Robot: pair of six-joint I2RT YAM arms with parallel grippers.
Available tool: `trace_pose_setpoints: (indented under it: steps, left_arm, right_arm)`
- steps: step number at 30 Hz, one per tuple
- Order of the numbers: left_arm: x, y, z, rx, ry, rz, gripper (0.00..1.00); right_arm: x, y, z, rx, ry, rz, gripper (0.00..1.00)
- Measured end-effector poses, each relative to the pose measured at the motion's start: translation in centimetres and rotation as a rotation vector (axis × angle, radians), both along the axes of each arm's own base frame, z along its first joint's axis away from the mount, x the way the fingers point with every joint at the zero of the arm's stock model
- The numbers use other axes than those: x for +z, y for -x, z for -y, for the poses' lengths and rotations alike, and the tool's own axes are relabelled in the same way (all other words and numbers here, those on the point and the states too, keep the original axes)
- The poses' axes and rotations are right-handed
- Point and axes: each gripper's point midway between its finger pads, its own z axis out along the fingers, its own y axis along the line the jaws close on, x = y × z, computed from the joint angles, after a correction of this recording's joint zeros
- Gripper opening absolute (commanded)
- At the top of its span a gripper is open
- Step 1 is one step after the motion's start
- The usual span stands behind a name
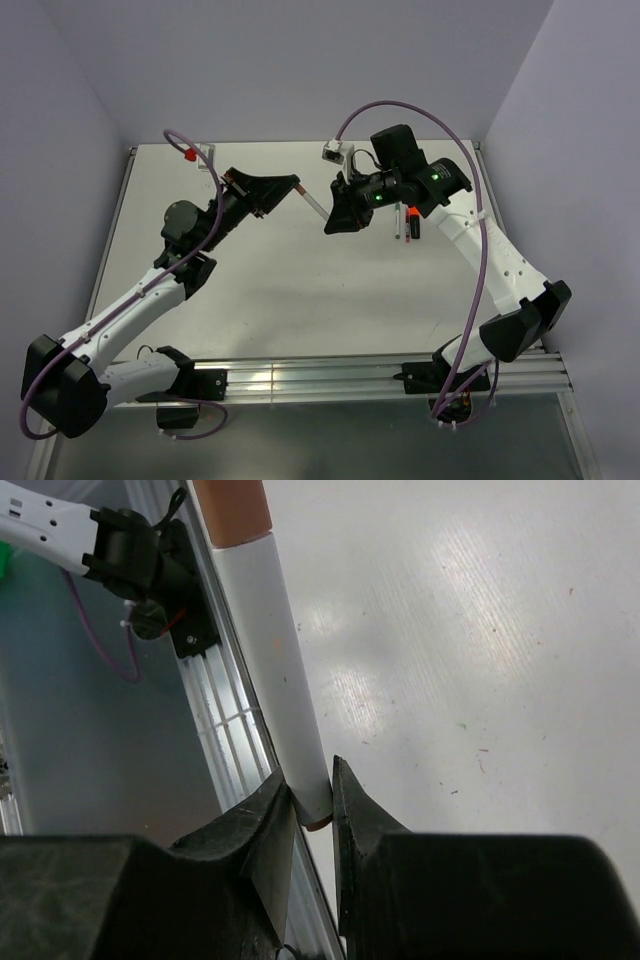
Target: Insert the pens into the pen caps
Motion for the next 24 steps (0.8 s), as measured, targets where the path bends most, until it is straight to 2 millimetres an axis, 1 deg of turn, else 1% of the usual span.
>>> trace_pose_setpoints:
  steps: [5, 11, 18, 24]
  left_arm:
    - [-0.1, 0.0, 0.2, -0.014, 0.017, -0.022, 0.0]
    - [0.6, 0.2, 0.2, -0.015, 0.031, 0.01, 0.0]
    - [1.5, 1.4, 0.2, -0.041, 0.02, 0.098, 0.0]
    - [1.9, 1.8, 0.1, -0.046, 0.032, 0.139, 0.0]
  right_arm:
    - [-0.1, 0.2, 0.1, -0.006, 0.016, -0.006, 0.0]
    - [0.6, 0.5, 0.0, 0.005, -0.002, -0.009, 0.0]
    - [1.7, 1.4, 0.1, 0.048, -0.071, -0.069, 0.0]
    - [2.3, 1.9, 0.0, 0.08, -0.107, -0.089, 0.0]
